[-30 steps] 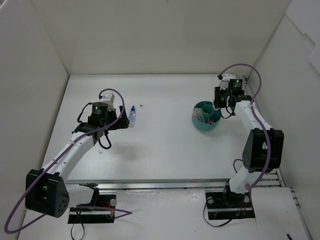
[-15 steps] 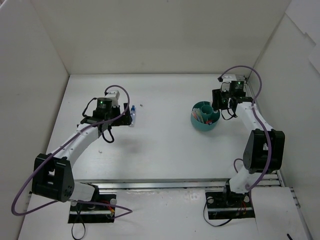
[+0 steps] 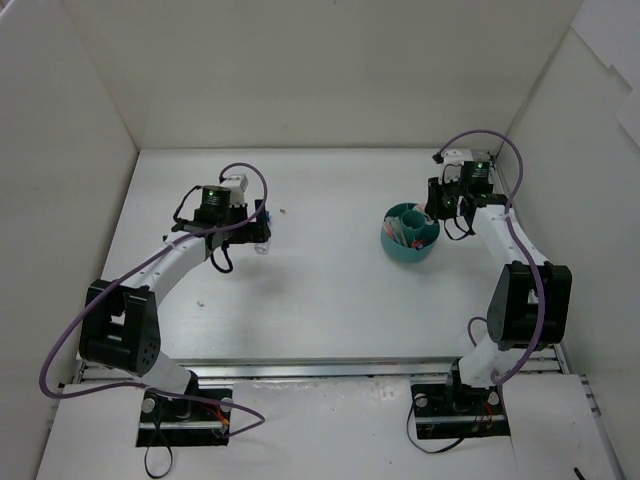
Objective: Sort the stationery into containers
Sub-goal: Place the stapler in the storage box.
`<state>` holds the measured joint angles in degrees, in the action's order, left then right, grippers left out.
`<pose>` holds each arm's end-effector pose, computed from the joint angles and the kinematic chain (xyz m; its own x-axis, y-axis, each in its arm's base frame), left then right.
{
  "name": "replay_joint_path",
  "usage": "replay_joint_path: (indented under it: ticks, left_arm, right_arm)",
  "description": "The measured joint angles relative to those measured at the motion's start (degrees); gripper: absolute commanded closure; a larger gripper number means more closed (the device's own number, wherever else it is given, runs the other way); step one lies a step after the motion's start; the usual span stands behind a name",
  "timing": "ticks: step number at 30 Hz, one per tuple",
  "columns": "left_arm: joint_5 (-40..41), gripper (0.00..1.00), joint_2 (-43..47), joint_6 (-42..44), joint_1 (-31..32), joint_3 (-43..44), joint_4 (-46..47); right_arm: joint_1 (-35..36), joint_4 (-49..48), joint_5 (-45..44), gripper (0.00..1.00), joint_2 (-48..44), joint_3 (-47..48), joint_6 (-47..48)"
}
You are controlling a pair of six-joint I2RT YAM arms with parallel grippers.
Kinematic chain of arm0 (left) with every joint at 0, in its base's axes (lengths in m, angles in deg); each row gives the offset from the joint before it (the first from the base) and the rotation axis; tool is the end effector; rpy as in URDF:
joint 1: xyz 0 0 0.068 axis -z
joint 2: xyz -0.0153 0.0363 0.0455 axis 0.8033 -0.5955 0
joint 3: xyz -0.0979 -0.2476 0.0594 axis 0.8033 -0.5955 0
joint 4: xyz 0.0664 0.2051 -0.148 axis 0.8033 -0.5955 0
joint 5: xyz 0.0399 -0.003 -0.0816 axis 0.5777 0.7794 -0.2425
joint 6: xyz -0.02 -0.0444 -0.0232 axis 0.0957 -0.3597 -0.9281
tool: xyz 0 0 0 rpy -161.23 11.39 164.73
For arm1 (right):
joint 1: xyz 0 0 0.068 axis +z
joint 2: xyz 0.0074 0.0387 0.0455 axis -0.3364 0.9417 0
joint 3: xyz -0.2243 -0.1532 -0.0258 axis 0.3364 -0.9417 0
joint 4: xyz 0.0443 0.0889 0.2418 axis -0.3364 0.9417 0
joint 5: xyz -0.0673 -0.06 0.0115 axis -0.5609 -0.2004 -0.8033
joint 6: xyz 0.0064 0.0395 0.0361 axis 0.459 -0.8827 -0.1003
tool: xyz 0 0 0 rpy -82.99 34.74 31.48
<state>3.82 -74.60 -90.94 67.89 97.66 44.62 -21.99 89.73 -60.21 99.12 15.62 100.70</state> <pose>0.3296 -0.0932 0.2567 -0.6766 -0.1404 -0.7228 0.2190 0.8989 -0.3796 0.3779 -0.0031 0.2799 -0.4320 -0.1765 -0.8844 -0.3566 0.9342 -0.0123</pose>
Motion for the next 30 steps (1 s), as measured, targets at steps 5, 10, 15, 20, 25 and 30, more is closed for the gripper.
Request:
replay_joint_path:
  ticks: [5,10,15,20,25,30]
  left_arm:
    - [-0.8,0.00,-0.4,0.2,0.0,0.2,0.0]
    - [-1.7,0.00,-0.7,0.3,0.0,0.6,0.2]
    - [-2.2,0.00,-0.8,0.3,0.0,0.7,0.2]
    - [-2.8,0.00,-1.0,0.3,0.0,1.1,0.2]
    - [-3.2,0.00,-1.0,0.7,0.0,1.2,0.2]
    - [-3.2,0.00,-1.0,1.2,0.0,1.3,0.2]
  right_arm:
    - [0.0,0.0,1.3,0.98,0.0,0.0,1.8]
    - [0.0,-0.2,2.1,0.97,0.9,0.5,3.7]
    - [0.1,-0.2,3.0,0.85,1.2,0.7,5.9]
    - [0.8,-0.5,4.3,0.93,2.3,1.0,10.1]
    - [1.5,-1.0,5.1,0.86,4.1,2.6,11.7]
    - [2.4,-1.2,3.6,0.59,4.2,2.6,12.5]
